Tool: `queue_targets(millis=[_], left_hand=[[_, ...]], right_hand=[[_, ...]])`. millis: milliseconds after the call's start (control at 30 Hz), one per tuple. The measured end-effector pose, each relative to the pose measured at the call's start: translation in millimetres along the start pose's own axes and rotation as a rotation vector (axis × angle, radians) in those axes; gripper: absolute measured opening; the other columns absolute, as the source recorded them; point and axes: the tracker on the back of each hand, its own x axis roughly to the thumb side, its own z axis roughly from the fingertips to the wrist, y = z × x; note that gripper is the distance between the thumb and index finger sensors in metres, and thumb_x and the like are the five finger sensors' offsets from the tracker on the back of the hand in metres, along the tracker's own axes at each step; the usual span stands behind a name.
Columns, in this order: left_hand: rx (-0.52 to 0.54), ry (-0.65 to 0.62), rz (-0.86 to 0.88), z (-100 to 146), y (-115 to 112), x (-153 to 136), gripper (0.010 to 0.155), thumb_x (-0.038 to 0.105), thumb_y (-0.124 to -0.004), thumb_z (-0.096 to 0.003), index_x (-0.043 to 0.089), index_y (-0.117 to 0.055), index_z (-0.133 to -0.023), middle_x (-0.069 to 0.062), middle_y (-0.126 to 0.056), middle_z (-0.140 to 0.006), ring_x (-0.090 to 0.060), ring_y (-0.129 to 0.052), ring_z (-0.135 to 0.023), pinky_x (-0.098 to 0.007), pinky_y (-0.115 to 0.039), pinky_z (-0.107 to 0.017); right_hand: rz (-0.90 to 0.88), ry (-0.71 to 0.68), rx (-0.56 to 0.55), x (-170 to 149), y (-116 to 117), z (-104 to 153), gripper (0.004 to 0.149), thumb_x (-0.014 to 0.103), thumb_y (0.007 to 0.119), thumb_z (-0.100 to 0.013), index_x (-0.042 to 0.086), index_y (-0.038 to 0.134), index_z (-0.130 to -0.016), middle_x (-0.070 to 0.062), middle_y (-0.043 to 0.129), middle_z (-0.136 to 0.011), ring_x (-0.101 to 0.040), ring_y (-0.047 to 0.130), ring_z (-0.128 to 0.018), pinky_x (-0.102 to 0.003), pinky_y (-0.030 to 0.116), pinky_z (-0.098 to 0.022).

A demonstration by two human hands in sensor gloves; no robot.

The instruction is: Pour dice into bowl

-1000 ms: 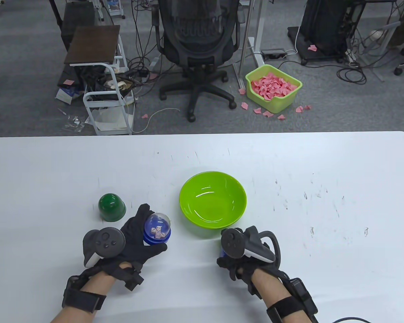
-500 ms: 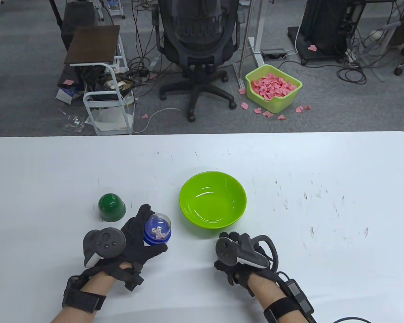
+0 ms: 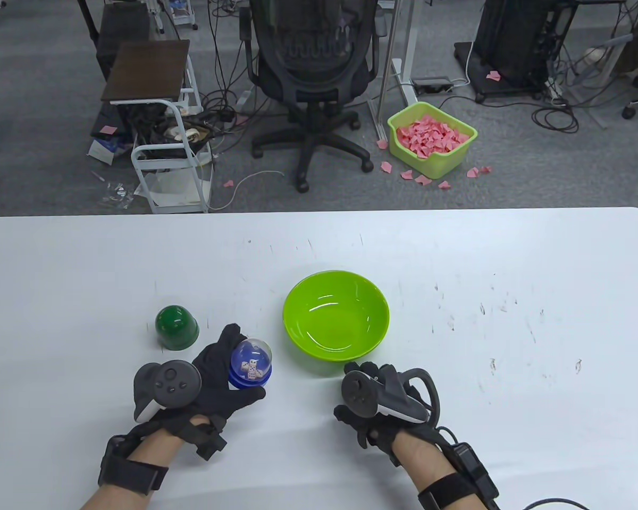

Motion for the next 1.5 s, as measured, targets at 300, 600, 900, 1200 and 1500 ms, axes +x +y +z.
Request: queue_targets(millis=[300, 600, 900, 1200, 1500], left_hand=[[-0.022, -0.022, -0.024, 0, -5, 5, 0.112, 0.069, -0.088, -0.0361, 0.019, -0.020, -0.110, -0.010, -0.058, -0.111, -0.035, -0.070, -0.099, -0.064, -0.059, -0.077], [-0.046, -0.043, -0.050, 0, -9, 10, 0.111, 0.069, -0.088, -0.0357, 0.019, -0.021, -0.110, -0.010, -0.059, -0.111, -0.035, -0.071, -0.098, -0.064, -0.059, -0.077], [-0.054, -0.095, -0.073, 2, -13, 23, 0.113, 0.068, -0.089, -0.0352, 0.019, -0.019, -0.109, -0.010, -0.059, -0.111, -0.035, -0.071, -0.098, -0.064, -0.059, -0.077], [-0.054, -0.160, -0.156, 5, -17, 37, 0.113, 0.068, -0.090, -0.0340, 0.019, -0.022, -0.110, -0.013, -0.065, -0.107, -0.036, -0.076, -0.093, -0.063, -0.062, -0.076], [-0.062, -0.192, -0.144, 5, -16, 42, 0.115, 0.069, -0.093, -0.0312, 0.016, -0.028, -0.109, -0.015, -0.073, -0.102, -0.037, -0.084, -0.086, -0.062, -0.067, -0.074]], right_hand=[[-0.187, -0.069, -0.217, 13, -35, -3, 0.078, 0.057, 0.078, -0.046, 0.005, 0.063, -0.102, -0.027, 0.079, -0.098, -0.055, 0.085, -0.072, -0.067, 0.076, -0.052], [-0.442, -0.151, -0.305, 40, -41, -26, 0.087, 0.060, 0.074, -0.047, 0.004, 0.048, -0.108, -0.030, 0.067, -0.105, -0.058, 0.078, -0.077, -0.068, 0.073, -0.054], [-0.462, -0.203, -0.228, 75, -33, -41, 0.086, 0.059, 0.075, -0.048, 0.004, 0.048, -0.108, -0.030, 0.068, -0.104, -0.059, 0.079, -0.076, -0.068, 0.073, -0.053], [-0.393, -0.221, -0.265, 81, -31, -24, 0.085, 0.057, 0.079, -0.046, -0.001, 0.057, -0.103, -0.031, 0.082, -0.089, -0.049, 0.092, -0.060, -0.062, 0.081, -0.045], [-0.405, -0.255, -0.279, 78, -31, -18, 0.085, 0.057, 0.080, -0.045, -0.004, 0.060, -0.100, -0.033, 0.086, -0.083, -0.048, 0.094, -0.055, -0.061, 0.083, -0.042]])
